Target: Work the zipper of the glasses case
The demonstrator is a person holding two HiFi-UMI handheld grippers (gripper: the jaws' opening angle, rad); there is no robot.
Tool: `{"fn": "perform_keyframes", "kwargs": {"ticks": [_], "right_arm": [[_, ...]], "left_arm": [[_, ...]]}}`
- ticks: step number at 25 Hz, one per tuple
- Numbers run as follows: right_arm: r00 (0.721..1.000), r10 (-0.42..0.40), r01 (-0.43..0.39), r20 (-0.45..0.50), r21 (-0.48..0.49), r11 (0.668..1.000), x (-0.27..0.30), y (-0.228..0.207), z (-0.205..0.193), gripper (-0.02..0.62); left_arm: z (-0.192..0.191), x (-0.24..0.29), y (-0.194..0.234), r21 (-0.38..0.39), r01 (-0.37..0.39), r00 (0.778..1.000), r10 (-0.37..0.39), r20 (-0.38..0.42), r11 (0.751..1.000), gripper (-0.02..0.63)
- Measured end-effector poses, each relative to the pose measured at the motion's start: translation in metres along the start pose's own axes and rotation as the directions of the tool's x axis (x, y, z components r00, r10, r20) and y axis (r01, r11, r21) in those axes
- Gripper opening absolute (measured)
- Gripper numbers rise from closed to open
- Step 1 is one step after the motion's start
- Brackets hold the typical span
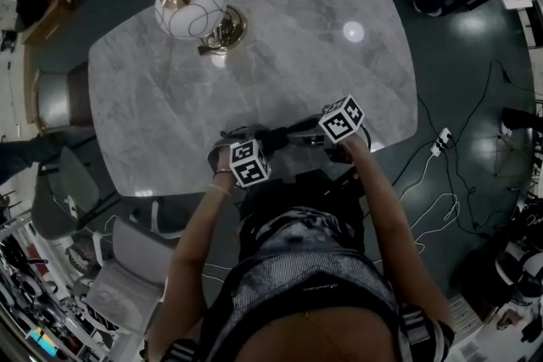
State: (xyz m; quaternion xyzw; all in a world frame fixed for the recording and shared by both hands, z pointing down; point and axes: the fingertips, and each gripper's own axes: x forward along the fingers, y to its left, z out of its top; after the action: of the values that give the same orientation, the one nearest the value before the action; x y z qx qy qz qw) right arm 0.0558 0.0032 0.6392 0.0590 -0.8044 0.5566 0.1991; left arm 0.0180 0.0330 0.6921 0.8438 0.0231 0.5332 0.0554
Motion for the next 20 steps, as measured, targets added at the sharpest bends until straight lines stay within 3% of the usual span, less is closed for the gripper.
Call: {"fn": "perform_keyframes", "kwargs": {"ticks": [5,11,16,20], "right_arm": [[1.0,0.017,-0.017,0.0,-0.021,1.0,-0.002,0.001,0.004,0.096],[0.996,0.058,-0.06,-0.066,-0.034,0.998,0.004,0.011,-0.003,0.084],[0.998,0.03,-0.032,-0.06,-0.035,0.999,0.007,0.008,-0.003,0.08],[0.997,-0.047,0.042,-0.064,-0.086,0.995,0.007,0.004,-0.003,0.061]], "left_arm": [[-0.002,0.001,0.001,0.004,-0.004,1.0,0.004,0.0,1.0,0.264],[-0.001,0.001,0.001,-0.002,0.002,1.0,-0.002,0.003,1.0,0.264],[-0.003,0.003,0.001,-0.001,0.004,1.0,-0.004,0.001,1.0,0.264],[-0.003,0.004,0.001,-0.002,0.007,1.0,-0.007,0.002,1.0,0.264]]}}
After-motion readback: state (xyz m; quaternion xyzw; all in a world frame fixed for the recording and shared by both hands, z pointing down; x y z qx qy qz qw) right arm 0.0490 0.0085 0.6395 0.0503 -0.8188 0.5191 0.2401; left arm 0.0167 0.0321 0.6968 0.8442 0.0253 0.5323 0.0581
